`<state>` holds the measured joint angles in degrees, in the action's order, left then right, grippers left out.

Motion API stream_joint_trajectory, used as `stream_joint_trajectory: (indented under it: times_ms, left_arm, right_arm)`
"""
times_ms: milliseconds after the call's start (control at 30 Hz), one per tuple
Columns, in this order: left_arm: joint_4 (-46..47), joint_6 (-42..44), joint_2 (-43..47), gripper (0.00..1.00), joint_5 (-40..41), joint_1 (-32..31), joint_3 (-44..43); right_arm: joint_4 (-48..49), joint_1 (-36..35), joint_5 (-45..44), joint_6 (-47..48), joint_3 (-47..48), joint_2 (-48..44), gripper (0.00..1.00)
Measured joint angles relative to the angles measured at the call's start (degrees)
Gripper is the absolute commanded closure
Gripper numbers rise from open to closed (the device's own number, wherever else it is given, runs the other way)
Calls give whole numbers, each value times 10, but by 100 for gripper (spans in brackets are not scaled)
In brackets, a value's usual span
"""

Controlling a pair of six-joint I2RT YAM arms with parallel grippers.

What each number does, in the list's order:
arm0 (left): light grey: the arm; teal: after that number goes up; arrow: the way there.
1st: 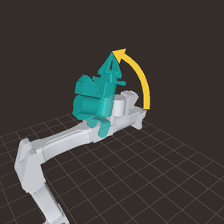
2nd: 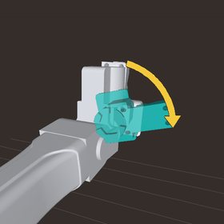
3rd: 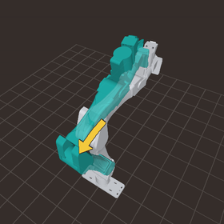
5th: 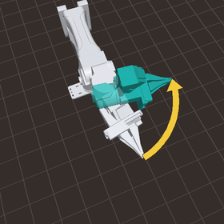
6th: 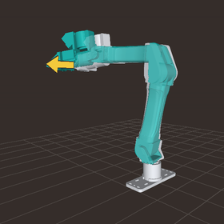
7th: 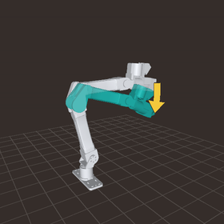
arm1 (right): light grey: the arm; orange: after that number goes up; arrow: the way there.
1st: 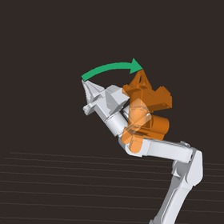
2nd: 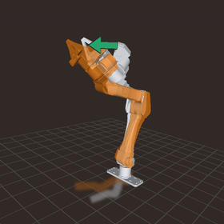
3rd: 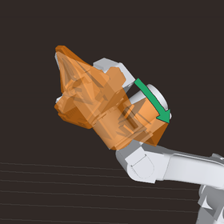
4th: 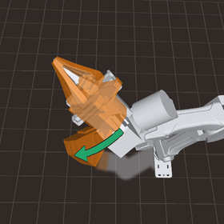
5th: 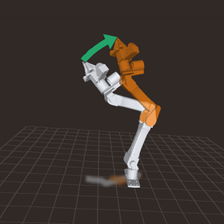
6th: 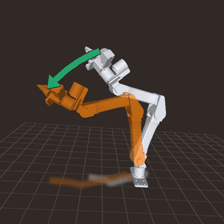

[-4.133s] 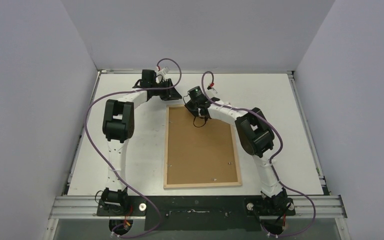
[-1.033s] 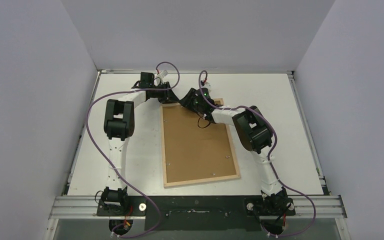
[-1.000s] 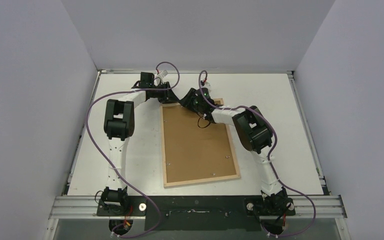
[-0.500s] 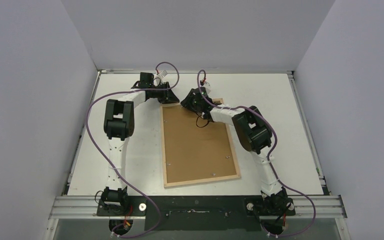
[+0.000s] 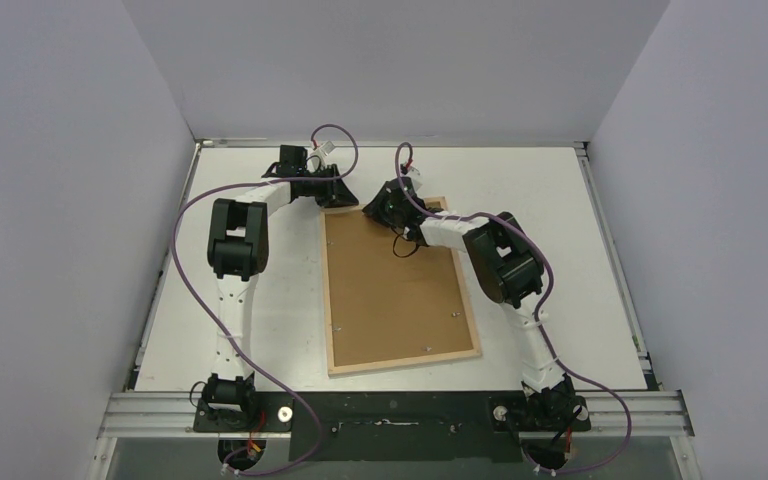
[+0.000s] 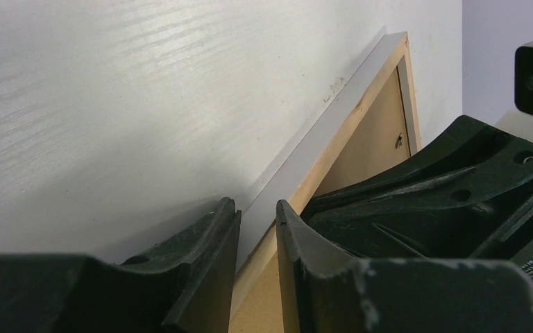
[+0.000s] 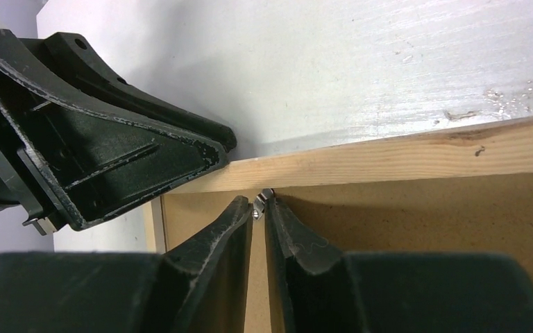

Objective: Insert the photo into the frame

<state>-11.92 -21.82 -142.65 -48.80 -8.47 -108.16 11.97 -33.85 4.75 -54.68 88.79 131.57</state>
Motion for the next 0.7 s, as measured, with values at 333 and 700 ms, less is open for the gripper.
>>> stream_joint_trajectory:
  times_ms: [333, 700]
  left_arm:
    - [0, 0, 0, 75, 0, 0, 0]
    - [1, 0, -2, 76, -6, 0, 0]
  right_arm:
    - [5, 0, 2, -11, -1, 0, 79]
    - [11, 0, 10, -30, -1, 3, 78]
